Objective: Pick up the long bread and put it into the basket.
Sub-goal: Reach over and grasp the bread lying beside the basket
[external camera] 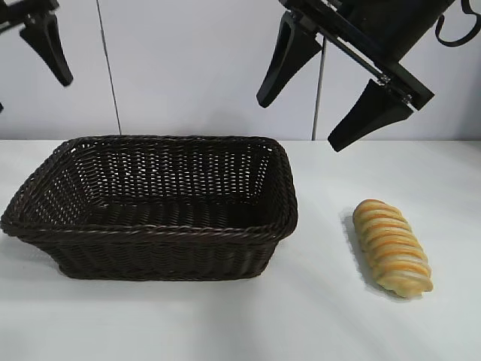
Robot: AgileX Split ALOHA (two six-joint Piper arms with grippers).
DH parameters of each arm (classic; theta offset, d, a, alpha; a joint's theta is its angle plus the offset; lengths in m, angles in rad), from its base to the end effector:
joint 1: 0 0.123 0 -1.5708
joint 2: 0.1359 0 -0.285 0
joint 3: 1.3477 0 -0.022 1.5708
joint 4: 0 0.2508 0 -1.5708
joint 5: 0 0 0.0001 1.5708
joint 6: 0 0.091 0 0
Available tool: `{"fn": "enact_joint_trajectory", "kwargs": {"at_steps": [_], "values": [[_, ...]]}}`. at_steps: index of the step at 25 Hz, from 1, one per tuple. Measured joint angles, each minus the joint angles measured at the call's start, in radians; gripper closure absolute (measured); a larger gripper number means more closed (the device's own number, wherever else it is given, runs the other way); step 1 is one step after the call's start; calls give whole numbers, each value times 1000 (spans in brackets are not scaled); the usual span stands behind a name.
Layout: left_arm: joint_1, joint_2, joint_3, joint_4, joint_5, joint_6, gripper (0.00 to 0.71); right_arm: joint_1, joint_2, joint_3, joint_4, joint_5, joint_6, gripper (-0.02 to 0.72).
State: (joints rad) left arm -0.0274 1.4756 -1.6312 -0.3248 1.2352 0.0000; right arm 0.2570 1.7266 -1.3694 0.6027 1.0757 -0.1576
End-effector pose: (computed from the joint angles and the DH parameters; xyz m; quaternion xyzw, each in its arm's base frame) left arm 0.2975 -0.0356 0.4175 0.0055 0.9459 -0.1654 0.2792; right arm 0.3304 0.1338 0.2751 -0.0869 0.9514 0.2803 0.0934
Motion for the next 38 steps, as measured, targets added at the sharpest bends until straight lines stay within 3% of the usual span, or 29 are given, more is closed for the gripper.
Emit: {"fn": "enact_joint_trajectory", "kwargs": {"at_steps": [11,15,22,26,32,38], "values": [[0,-726,45,139,30,-32,62,0,0,0,-13,1,-4,73],[0,-1016,162,259,47,-35,62,0,0,0,-19,1,-4,73],[0,-1379,443,513,53,-120,62,0,0,0,-27,1,-4,73],[0,-1496,601,580,58,-168,62,0,0,0,-29,1,-4,73],[1,-1493,840,413,54,-158,62,0,0,0,-30,1,-5,73],[1,-1493,1060,392,51,-155,62,0,0,0,-31,2,-5,73]]}}
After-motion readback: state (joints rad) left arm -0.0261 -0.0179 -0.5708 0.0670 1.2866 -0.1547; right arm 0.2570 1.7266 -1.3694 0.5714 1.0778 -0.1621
